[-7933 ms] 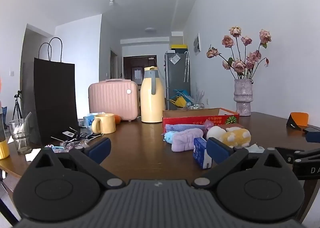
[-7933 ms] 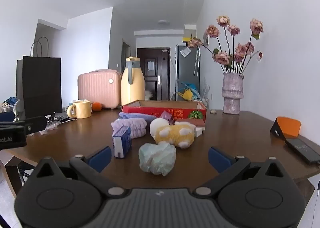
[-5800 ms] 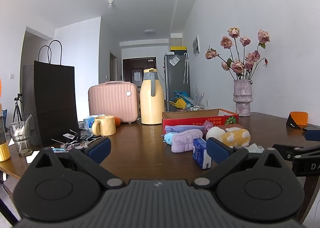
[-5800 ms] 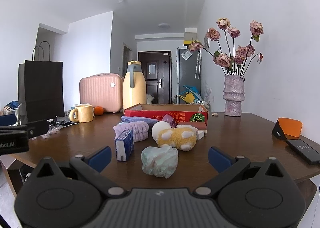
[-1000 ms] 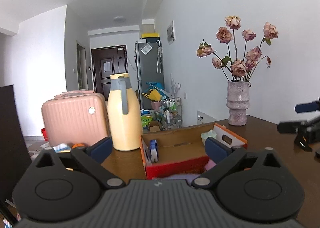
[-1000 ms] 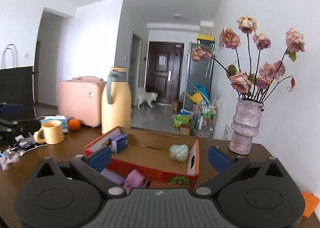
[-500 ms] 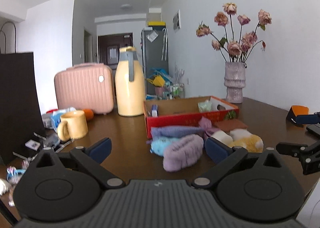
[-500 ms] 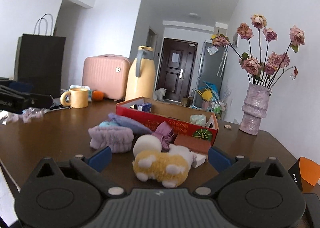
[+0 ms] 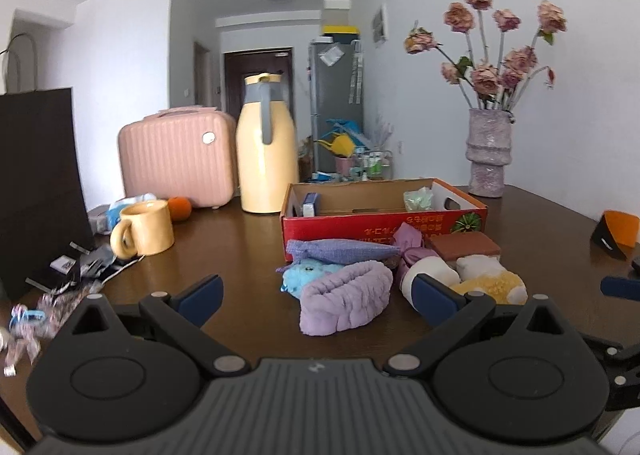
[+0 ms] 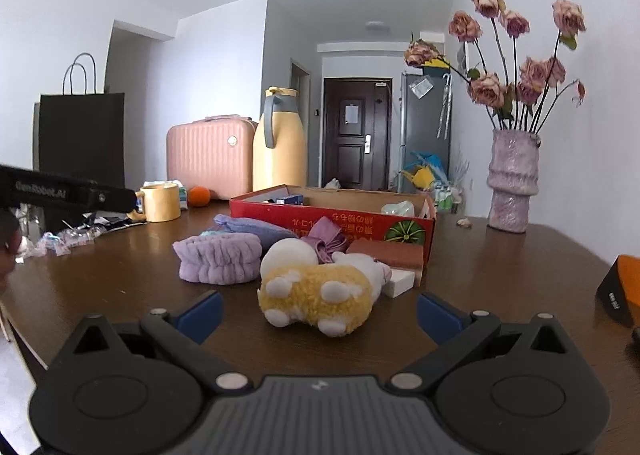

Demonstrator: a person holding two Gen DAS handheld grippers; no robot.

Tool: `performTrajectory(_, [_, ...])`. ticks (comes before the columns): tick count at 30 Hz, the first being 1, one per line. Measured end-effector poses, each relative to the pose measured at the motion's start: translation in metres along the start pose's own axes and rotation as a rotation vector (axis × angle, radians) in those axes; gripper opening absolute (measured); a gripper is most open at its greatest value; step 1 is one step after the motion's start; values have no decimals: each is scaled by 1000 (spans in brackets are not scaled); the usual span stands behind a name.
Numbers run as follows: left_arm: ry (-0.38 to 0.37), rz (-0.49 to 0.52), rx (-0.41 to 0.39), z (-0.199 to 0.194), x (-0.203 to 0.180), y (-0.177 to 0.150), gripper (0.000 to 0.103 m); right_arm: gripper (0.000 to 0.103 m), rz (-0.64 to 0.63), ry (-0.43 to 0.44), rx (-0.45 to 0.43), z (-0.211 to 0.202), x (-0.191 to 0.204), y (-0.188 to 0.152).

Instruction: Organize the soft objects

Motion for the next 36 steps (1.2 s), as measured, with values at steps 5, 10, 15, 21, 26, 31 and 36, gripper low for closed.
performTrajectory(5, [75, -67, -13, -7, -2, -7, 103, 103, -7, 35, 22, 7, -5, 6])
performTrajectory(10, [124, -125, -21, -21, 2, -18, 103, 103, -42, 42, 21, 11, -2, 13])
performTrajectory(15, [132, -98, -22, -35, 11, -22, 103, 103, 3, -8, 32, 17, 2, 15])
performTrajectory(21, [80, -97, 26, -23, 29, -21, 102, 103, 108, -69, 54, 17, 17, 14])
performTrajectory(26, [7, -117, 63, 17, 41, -13, 89, 97, 160, -49, 74, 30, 30, 25])
performTrajectory(31, [-64, -200, 159, 80, 57, -7, 66, 76, 169, -21, 110, 77, 37, 43])
performTrajectory(36, [-128, -262, 276, 129, 63, -14, 34, 55, 146, 36, 188, 152, 46, 53])
Point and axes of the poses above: each gripper's, at about its wrist camera, not at the fingertips, and z roughly the way its jaws point, x to its left, y to its top, the point moved 1 cm from there along z, roughly the way its jaws point, and after that the axes turned 10 degrees about -x, right-handed, at the moved point
